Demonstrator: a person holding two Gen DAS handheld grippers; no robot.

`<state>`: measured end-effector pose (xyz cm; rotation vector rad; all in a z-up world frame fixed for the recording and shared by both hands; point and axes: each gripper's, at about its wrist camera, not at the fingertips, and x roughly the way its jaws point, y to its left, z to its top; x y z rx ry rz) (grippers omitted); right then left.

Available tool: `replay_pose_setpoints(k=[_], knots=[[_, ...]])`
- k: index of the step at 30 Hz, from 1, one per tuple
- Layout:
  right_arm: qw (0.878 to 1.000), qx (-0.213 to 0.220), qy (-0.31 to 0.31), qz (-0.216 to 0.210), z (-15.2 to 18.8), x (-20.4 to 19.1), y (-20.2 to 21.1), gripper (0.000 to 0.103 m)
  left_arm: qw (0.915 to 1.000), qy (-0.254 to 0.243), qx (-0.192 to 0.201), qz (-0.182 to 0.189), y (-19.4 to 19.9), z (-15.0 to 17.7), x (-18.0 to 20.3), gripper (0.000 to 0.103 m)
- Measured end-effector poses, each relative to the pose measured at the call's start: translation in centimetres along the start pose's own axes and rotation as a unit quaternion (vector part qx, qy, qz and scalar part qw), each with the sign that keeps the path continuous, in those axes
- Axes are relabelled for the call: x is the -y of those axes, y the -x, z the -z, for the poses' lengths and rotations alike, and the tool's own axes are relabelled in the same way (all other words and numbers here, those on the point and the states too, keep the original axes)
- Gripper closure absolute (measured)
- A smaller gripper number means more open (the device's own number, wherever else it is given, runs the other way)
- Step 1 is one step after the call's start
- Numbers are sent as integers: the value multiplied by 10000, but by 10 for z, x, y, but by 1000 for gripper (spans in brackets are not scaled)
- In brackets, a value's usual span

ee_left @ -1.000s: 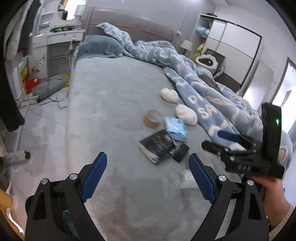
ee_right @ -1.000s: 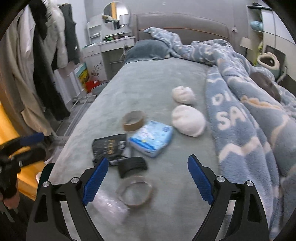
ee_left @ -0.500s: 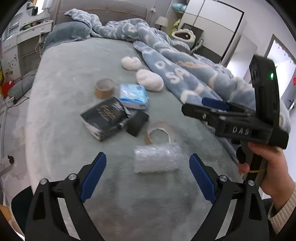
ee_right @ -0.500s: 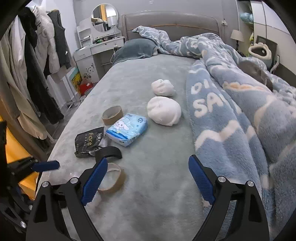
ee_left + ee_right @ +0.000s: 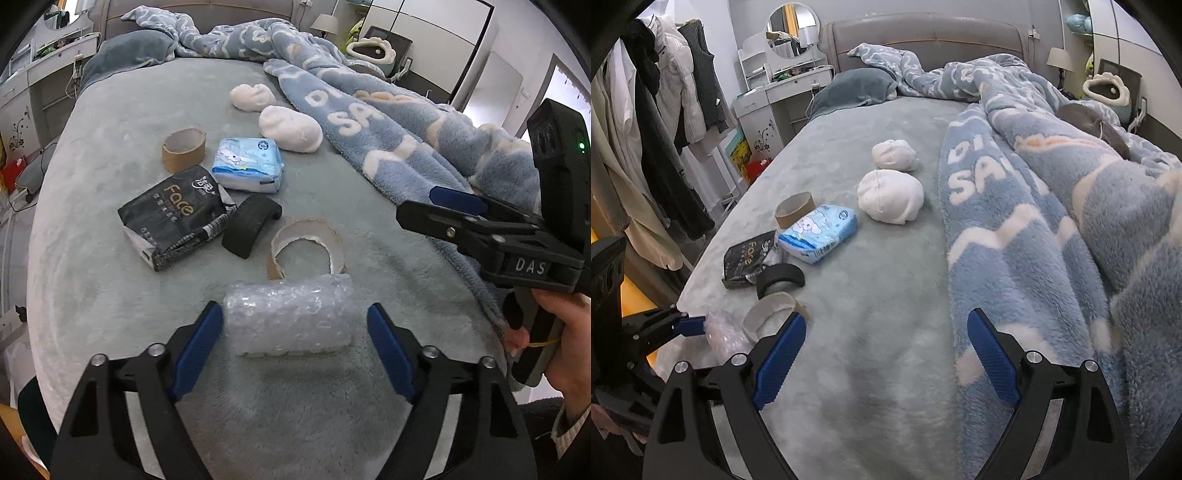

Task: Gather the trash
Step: 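Grasp the second bubble-wrap roll with the left tool while the right tool approaches the tape ring, then carry the bubble wrap with the left tool to the bin while the right tool grasps the tape ring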

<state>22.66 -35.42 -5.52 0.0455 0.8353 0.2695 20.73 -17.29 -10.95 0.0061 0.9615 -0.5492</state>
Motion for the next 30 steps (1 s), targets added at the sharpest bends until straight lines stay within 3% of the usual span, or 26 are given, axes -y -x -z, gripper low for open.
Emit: replay_pose_setpoints(k=[3,14,23,30], knots=[[9999,-78,73,-58,3,1,-1,13,9999,-89,-28,-110,-3,0,3,40],[9985,-163,323,-400,4,-14,-3,13,9992,-266,144,-246,11,-3,0,42],[9948,-268,703,-682,2,-44,-12,13,9978,146,381,-522,35,-7,-36,42],[9908,-469,980,-804,0,-72,-26,24,9970,192,427,-610,49,-5,-52,41]])
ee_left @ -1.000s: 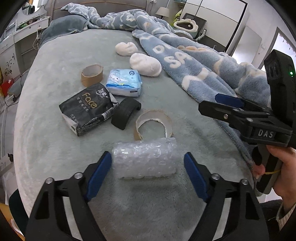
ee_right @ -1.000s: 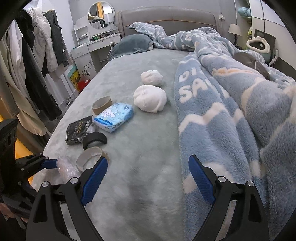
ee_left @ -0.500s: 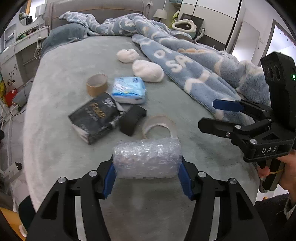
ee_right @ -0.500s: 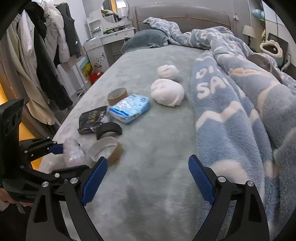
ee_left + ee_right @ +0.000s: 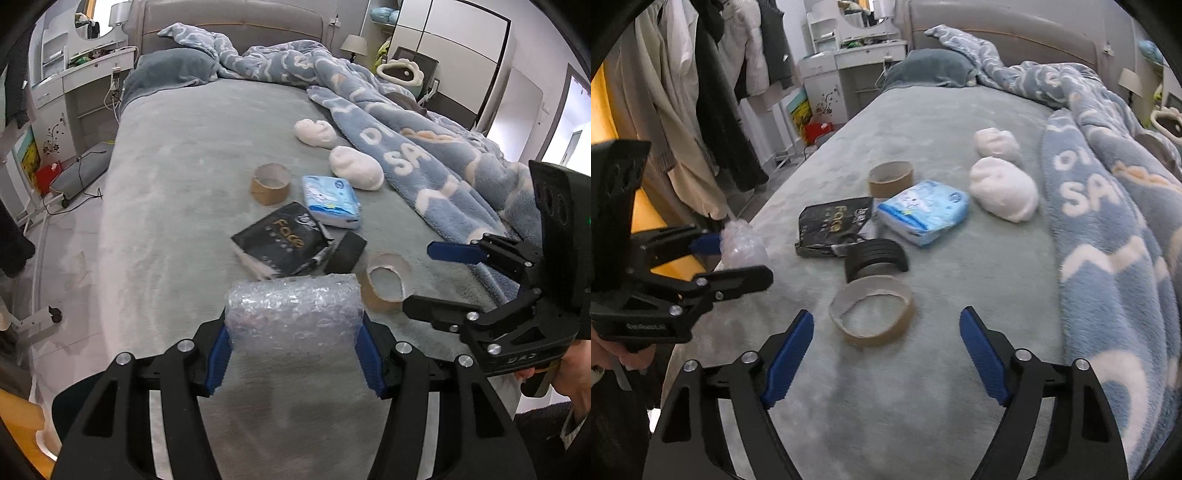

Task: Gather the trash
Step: 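Carry the bubble wrap with the left tool to the bin while the right tool grasps the tape ring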

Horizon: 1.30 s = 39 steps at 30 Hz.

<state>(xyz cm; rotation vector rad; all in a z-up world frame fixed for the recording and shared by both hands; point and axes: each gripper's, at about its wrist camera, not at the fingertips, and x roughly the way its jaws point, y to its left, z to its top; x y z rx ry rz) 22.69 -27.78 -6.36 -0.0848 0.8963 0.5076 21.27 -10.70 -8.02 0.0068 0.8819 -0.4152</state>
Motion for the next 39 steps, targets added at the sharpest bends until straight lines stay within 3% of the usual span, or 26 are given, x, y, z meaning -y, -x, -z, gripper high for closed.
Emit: replay_pose_setpoints(k=[10,14,17,20,24,33,39], knots=[[9987,-498,6,135,-8,-15,-33,34,9995,278,87,-118,21,1,-38,41],[9977,-584,-245,252,-14,-11,-38,50,9990,407,136,-161,30,1,-53,41],[9972,-549,-402,308,-16,-7,-37,52,9984,486,153,-224,37,3,-66,41],[9963,-479,-458,547,-21,-7,-35,52,9976,613,160,-296,44,5,-82,41],[9890,-505,-366,1342,-26,-8,-32,52,9960,772,93,-447,49,8,-101,41],[9841,173,-490,1697,-51,-21,-21,52,9901,1032,-303,-897,52,25,-144,41],[9898,490,-235,1316,-72,-54,-28,52,9829,1319,-711,-1068,48,41,-175,41]])
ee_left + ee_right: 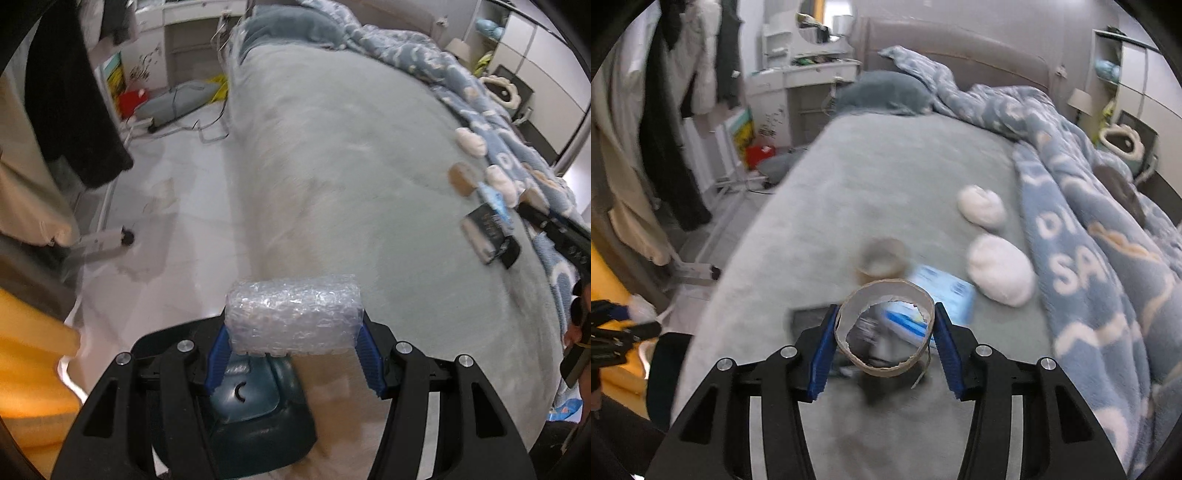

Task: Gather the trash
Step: 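Carry the bubble wrap with the left tool to the bin while the right tool grasps the tape ring, then open the left tool over the bin while the right tool drops the tape ring in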

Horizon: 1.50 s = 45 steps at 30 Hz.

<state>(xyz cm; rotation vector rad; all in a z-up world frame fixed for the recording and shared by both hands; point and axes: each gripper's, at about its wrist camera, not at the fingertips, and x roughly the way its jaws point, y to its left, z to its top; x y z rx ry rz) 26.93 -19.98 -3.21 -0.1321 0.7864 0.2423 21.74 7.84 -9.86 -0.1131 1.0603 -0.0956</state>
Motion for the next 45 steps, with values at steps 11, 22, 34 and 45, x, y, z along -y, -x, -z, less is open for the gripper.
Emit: replay_pose_setpoints(k=[11,22,34,45], knots=[[9943,158,279,-1018,-18,-85,-8,52,9955,312,-861,-247,-26,22,-54,41],[9803,4,823,-1797,-19,-171,-18,52,9856,398,-1607,-356,-46,54,-93,40],[9615,-427,1091,-2486,-6,-230,-31,52,9773,586,-2019,-256,-48,78,-130,32],[9520,-1029,1236,-2605,15,-260,-52,52,9861,621,-1524,-208,-18,70,-143,24]])
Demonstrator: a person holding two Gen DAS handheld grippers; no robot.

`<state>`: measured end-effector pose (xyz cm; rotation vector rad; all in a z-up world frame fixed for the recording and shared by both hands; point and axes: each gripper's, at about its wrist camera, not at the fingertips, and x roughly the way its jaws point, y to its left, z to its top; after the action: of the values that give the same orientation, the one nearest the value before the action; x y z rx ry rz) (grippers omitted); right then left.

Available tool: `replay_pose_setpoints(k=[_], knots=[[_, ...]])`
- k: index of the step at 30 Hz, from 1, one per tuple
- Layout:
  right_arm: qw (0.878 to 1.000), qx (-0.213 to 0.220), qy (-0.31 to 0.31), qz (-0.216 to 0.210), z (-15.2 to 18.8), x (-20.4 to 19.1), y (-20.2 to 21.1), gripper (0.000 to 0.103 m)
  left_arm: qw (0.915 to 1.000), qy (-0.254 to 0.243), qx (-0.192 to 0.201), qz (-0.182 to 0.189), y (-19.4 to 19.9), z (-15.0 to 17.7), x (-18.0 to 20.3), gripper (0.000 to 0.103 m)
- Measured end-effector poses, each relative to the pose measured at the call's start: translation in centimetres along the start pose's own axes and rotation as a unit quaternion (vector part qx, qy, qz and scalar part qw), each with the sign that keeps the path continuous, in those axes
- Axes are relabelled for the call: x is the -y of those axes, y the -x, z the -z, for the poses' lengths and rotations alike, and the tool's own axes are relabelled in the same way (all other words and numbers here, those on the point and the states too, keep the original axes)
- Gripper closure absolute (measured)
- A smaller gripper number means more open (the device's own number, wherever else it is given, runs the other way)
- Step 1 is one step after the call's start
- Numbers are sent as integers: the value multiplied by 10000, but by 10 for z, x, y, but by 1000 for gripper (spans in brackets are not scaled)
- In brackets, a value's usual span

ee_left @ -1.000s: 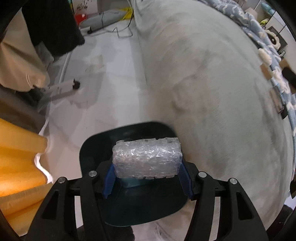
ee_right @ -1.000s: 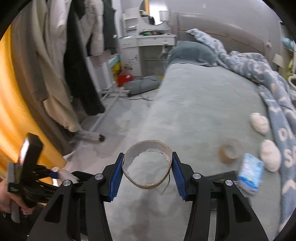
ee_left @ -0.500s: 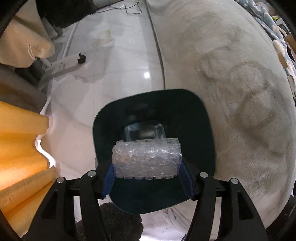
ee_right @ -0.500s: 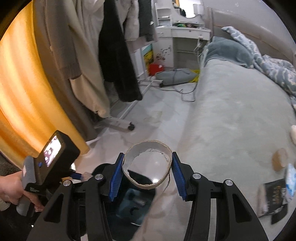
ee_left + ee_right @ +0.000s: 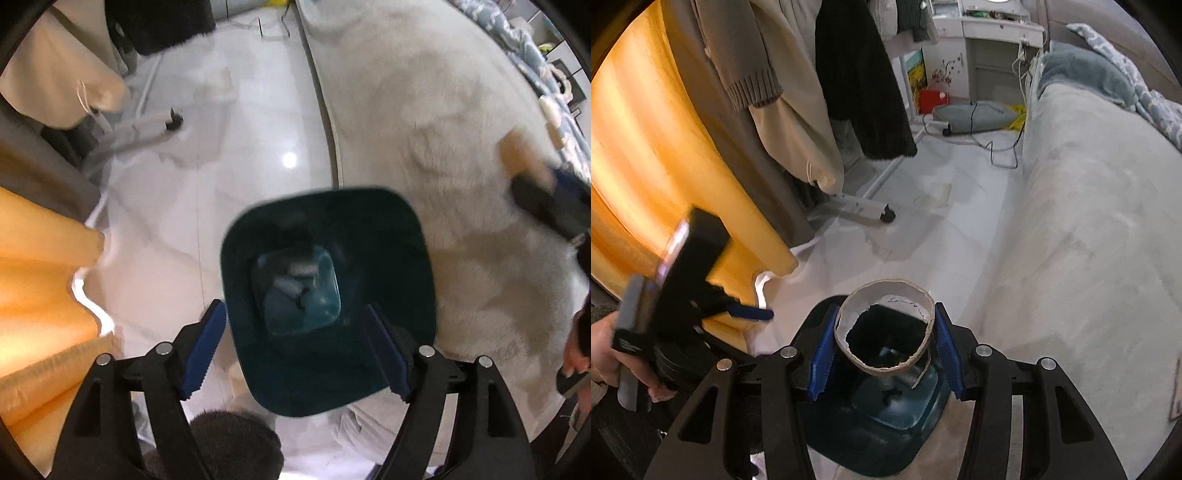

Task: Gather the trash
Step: 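Open the left tool over the bin while the right tool drops the tape ring in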

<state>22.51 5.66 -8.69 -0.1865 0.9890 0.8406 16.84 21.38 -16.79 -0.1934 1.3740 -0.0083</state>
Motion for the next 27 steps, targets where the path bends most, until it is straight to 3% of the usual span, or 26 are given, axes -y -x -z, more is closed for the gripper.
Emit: replay_pose_setpoints(k=[6,13,18,23,27], knots=[[9991,-415,3,-119,9,-6,-22,52,9962,-40,874,-10,37,-7,0,24],[9964,-800,213,-191,18,-21,-40,50,9841,16,1773,78,74,-15,3,24],[9936,-1065,345,-169,26,-28,-49,50,9717,-12,2361,86,98,-17,7,24],[9911,-1250,422,-190,34,-31,-55,48,9520,-96,3049,229,123,-15,15,24],[9890,-1386,476,-212,39,-32,-55,36,9369,-174,3482,257,140,-12,25,22]])
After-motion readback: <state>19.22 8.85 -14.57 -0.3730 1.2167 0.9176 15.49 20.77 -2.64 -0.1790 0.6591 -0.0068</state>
